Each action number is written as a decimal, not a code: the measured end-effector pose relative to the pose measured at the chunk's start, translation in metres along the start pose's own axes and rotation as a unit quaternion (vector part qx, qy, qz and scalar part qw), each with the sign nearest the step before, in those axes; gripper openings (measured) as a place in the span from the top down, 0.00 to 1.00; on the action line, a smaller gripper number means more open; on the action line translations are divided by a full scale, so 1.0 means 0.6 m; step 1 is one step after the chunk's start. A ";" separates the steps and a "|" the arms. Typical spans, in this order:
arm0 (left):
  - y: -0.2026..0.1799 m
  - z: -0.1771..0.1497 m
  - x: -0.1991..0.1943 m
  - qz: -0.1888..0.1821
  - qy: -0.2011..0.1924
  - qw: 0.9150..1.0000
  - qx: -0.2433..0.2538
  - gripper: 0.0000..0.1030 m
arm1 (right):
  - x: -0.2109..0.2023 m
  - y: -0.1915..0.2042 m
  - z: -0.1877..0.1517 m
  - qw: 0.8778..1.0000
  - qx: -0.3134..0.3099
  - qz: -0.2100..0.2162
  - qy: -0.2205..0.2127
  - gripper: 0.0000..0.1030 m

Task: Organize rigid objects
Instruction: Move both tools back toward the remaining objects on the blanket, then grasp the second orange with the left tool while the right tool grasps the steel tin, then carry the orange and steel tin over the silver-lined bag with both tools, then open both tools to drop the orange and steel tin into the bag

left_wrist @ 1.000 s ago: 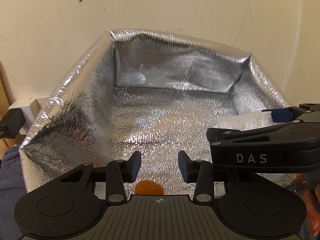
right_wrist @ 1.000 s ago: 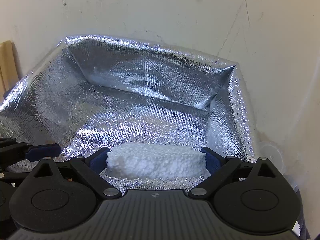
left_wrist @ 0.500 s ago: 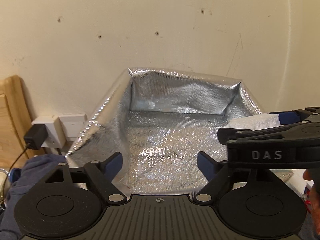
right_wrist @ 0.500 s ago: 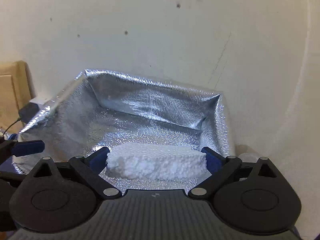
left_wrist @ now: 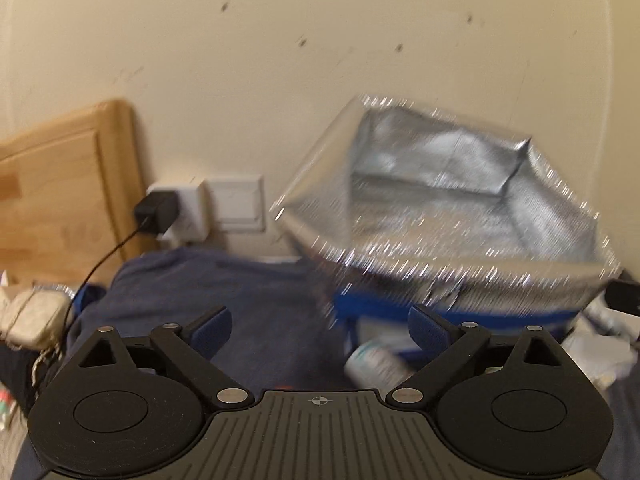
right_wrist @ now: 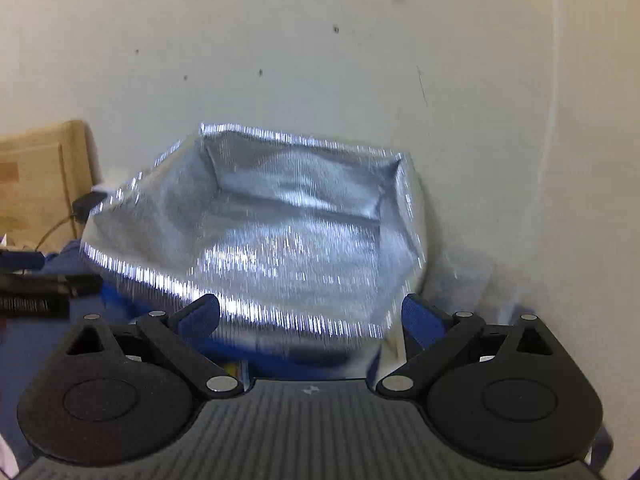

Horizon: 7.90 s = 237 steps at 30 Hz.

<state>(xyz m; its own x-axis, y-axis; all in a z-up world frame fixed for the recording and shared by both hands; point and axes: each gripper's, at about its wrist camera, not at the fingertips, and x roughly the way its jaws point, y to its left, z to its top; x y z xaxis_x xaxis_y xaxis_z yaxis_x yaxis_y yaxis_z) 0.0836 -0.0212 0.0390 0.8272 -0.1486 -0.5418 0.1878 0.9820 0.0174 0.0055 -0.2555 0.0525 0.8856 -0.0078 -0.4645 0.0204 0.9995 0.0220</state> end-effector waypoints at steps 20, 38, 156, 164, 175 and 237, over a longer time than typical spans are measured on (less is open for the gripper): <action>0.037 -0.084 0.047 0.039 0.054 0.998 -0.011 0.06 | 0.015 -0.029 -0.156 0.996 -0.027 -0.018 0.088 0.03; 0.045 -0.105 0.086 0.033 0.072 0.997 -0.012 0.06 | 0.057 0.000 -0.174 0.991 -0.099 0.027 0.081 0.04; -0.106 0.142 0.041 -0.035 -0.058 0.997 0.045 0.64 | 0.086 0.003 0.117 0.997 -0.027 0.051 -0.058 0.27; -0.110 0.143 0.083 -0.034 -0.040 0.998 0.045 0.64 | 0.129 0.002 0.124 0.997 -0.031 0.049 -0.043 0.27; -0.106 0.137 0.119 -0.032 -0.016 0.998 0.042 0.64 | 0.184 0.013 0.123 0.998 -0.045 0.043 -0.008 0.27; -0.097 0.116 0.173 -0.019 0.034 0.998 0.044 0.62 | 0.288 0.029 0.114 0.992 -0.074 0.004 0.101 0.27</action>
<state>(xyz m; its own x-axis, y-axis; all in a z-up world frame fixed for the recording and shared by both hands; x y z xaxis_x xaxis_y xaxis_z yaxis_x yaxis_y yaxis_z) 0.1956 -0.1020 0.0402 0.7813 -0.1738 -0.5995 0.2658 0.9616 0.0677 0.1904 -0.2414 0.0333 0.7734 -0.0088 -0.6338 -0.0677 0.9930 -0.0964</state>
